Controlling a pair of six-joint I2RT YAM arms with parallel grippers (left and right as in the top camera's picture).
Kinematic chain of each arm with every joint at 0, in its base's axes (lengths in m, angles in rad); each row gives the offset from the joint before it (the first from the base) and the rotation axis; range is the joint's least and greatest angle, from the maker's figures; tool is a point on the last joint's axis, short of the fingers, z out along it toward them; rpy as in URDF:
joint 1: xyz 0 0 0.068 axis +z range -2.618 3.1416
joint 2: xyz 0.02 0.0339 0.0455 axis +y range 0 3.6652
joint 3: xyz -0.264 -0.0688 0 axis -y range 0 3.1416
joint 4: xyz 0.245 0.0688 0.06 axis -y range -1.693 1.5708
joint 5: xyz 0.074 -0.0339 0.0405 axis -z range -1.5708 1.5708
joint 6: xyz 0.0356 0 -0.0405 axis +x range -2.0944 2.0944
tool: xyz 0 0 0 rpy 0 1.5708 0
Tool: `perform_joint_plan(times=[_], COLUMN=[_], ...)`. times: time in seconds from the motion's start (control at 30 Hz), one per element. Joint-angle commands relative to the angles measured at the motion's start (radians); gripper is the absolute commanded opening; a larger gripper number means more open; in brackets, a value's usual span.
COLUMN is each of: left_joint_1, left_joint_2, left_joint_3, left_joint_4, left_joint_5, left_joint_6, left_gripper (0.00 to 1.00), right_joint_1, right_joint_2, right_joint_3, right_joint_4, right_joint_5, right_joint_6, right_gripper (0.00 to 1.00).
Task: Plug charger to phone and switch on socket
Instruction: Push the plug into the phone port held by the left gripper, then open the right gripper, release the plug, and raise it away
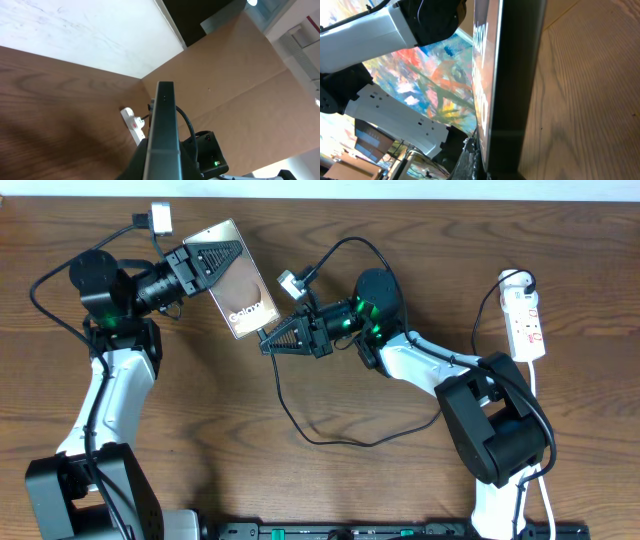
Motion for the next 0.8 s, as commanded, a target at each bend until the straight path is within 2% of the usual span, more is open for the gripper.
perform_joint_plan(times=[0.0, 0.07, 0.1, 0.13, 0.2, 0.33, 0.43, 0.77], left_joint_1=[-0.029, -0.029, -0.029, -0.029, -0.029, -0.026, -0.013, 0.113], left_joint_2=[-0.016, -0.016, -0.016, -0.016, -0.016, -0.016, -0.016, -0.016], left_joint_3=[0.002, 0.003, 0.002, 0.003, 0.003, 0.003, 0.002, 0.002], left_joint_4=[-0.002, -0.002, -0.002, -0.002, -0.003, -0.003, -0.003, -0.091], left_joint_5=[0.119, 0.114, 0.108, 0.103, 0.100, 0.079, 0.074, 0.092], left_joint_6=[0.014, 0.014, 0.014, 0.018, 0.059, 0.063, 0.063, 0.062], left_gripper=[0.07, 0.07, 0.07, 0.07, 0.07, 0.07, 0.07, 0.07], right_joint_1=[-0.024, -0.024, -0.024, -0.026, -0.027, -0.027, -0.027, -0.038], right_joint_2=[-0.006, -0.006, -0.006, -0.006, -0.006, -0.006, -0.006, -0.006], right_joint_3=[0.037, 0.037, 0.037, 0.037, 0.037, 0.037, 0.037, 0.037], right_joint_4=[0.018, 0.018, 0.018, 0.018, 0.015, 0.011, 0.010, 0.010], right_joint_5=[0.162, 0.162, 0.161, 0.158, 0.137, 0.116, 0.108, 0.135], right_joint_6=[0.007, 0.011, 0.015, 0.018, 0.018, 0.018, 0.018, 0.018], right_gripper=[0.01, 0.02, 0.08, 0.15, 0.40, 0.78, 0.99, 0.99])
